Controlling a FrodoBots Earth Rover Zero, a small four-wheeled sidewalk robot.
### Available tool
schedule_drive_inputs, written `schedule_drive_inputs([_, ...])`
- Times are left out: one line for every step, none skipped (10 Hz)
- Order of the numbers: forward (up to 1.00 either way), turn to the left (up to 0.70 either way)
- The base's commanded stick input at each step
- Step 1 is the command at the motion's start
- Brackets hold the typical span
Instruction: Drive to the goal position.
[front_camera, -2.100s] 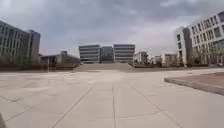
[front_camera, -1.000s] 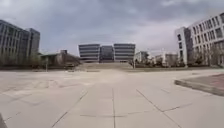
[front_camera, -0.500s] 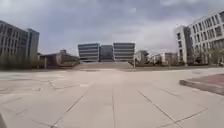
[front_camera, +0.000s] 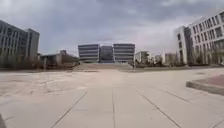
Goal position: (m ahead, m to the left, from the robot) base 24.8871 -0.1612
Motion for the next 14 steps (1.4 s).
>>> schedule_drive_inputs([0.7, 0.0])
schedule_drive_inputs([0.7, 0.0])
schedule_drive_inputs([0.7, 0.0])
schedule_drive_inputs([0.7, 0.0])
schedule_drive_inputs([0.7, 0.0])
schedule_drive_inputs([0.7, 0.0])
schedule_drive_inputs([0.7, 0.0])
schedule_drive_inputs([0.7, 0.0])
schedule_drive_inputs([0.7, 0.0])
schedule_drive_inputs([0.7, 0.0])
schedule_drive_inputs([0.7, 0.0])
schedule_drive_inputs([0.7, 0.0])
schedule_drive_inputs([0.7, 0.0])
schedule_drive_inputs([0.7, 0.0])
